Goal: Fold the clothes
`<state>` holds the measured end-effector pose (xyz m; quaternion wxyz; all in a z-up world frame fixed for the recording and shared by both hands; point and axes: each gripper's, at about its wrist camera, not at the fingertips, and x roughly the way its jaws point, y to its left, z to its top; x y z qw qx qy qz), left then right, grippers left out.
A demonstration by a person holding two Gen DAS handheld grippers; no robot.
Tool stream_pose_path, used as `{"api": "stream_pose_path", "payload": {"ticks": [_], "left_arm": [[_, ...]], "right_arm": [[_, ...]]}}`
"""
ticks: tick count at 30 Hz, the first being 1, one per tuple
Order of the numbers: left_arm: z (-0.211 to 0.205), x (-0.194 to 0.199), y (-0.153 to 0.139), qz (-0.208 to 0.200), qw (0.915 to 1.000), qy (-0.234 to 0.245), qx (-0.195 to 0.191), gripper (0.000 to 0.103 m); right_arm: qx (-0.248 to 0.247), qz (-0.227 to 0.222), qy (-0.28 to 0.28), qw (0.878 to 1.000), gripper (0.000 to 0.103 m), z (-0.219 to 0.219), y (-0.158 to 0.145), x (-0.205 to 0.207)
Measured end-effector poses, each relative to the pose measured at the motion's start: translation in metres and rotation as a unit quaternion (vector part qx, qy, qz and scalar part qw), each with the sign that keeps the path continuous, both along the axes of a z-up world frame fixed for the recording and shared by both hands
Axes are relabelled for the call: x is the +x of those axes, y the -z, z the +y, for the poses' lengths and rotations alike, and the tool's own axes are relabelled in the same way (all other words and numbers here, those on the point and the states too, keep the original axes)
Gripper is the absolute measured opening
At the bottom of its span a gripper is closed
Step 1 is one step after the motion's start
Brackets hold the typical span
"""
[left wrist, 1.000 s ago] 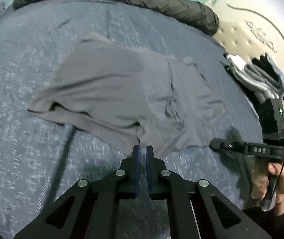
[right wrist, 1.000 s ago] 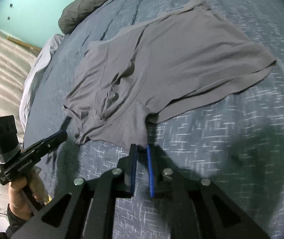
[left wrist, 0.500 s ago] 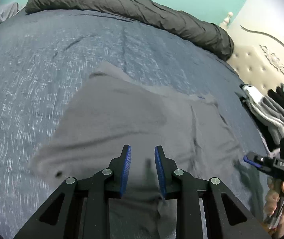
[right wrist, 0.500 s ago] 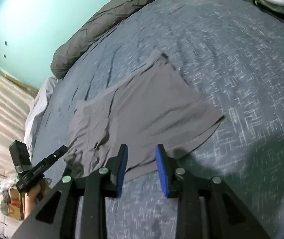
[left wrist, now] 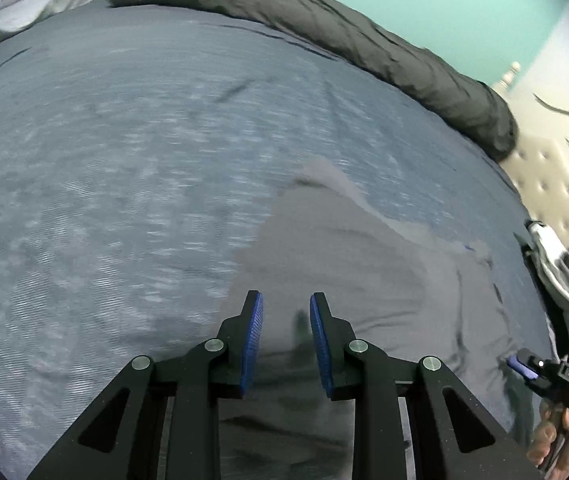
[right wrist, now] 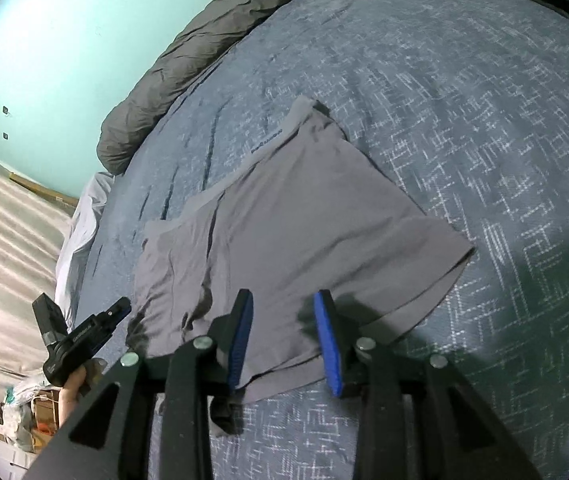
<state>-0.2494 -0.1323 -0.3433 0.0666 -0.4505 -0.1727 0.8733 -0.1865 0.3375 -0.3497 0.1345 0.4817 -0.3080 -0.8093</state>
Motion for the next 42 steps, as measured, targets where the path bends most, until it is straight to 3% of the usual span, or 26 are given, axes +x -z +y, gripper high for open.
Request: {"api": "stream_pose_path", "payload": {"ticks": [6, 11, 17, 18, 20, 22, 42], "left_arm": [[-0.033, 0.016, 0.004, -0.011, 0.9991, -0.039, -0.005, 0.031], [-0.034, 0.022, 0.018, -0.034, 0.9991, -0.024, 0.009, 0.031], [-0.033, 0.025, 0.020, -0.035, 0.9990, -0.013, 0.025, 0.030], [-0.033, 0.025, 0.019, -0.035, 0.9989, -0.012, 0.029, 0.029], [-0.035, 0.026, 0.019, -0.034, 0.9987, -0.011, 0.035, 0.011], [-0.036, 0.027, 0.018, -0.032, 0.9986, -0.009, 0.041, 0.003], [0.002, 0.029, -0.045, 0.052, 0.9970, 0.020, 0.053, 0.002]], "right_arm": [[-0.006, 0.001, 0.003, 1.000, 0.032, -0.004, 0.002, -0.002], [-0.005, 0.003, -0.008, 1.000, 0.032, -0.021, 0.001, -0.005], [-0.004, 0.000, -0.008, 1.000, 0.032, -0.028, 0.003, -0.008], [-0.004, -0.001, -0.007, 1.000, 0.032, -0.029, 0.004, -0.009], [-0.004, -0.002, -0.007, 1.000, 0.032, -0.030, 0.005, -0.010], [-0.004, -0.003, -0.008, 1.000, 0.032, -0.031, 0.006, -0.011], [-0.010, 0.008, 0.022, 1.000, 0.032, 0.012, 0.002, 0.005]]}}
